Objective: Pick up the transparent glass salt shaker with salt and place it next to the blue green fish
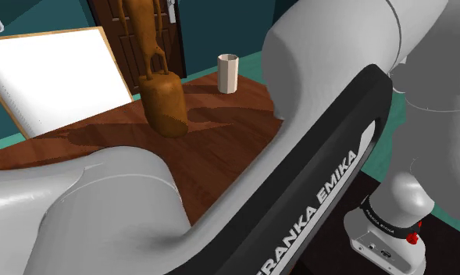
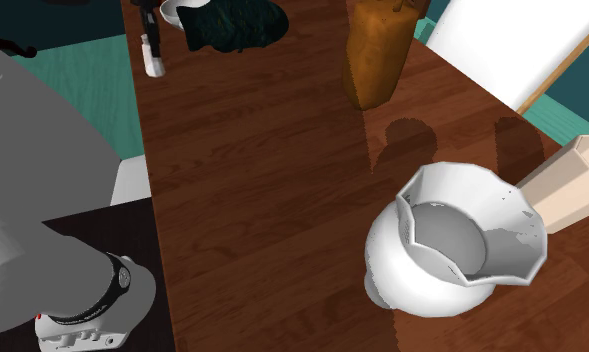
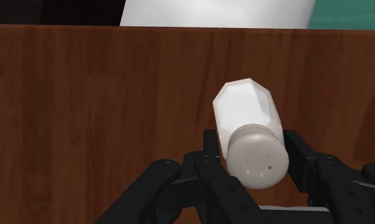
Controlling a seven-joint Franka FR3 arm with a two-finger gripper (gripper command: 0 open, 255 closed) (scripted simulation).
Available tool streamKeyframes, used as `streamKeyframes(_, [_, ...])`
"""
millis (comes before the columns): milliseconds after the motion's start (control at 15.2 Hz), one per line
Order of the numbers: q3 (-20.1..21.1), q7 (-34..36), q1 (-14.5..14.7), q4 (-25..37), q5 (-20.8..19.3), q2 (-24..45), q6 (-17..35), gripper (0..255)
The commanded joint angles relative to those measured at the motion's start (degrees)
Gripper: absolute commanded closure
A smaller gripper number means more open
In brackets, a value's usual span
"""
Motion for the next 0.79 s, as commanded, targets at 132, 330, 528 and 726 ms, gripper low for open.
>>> streamKeyframes(132, [-0.3,0.0,0.1,-1.2,-0.5,0.8,1.9,255])
streamKeyframes(330, [-0.3,0.0,0.1,-1.2,-0.5,0.8,1.9,255])
streamKeyframes(528, [-0.3,0.0,0.1,-1.2,-0.5,0.8,1.9,255])
streamKeyframes(726, [-0.3,0.0,0.1,-1.2,-0.5,0.8,1.9,0])
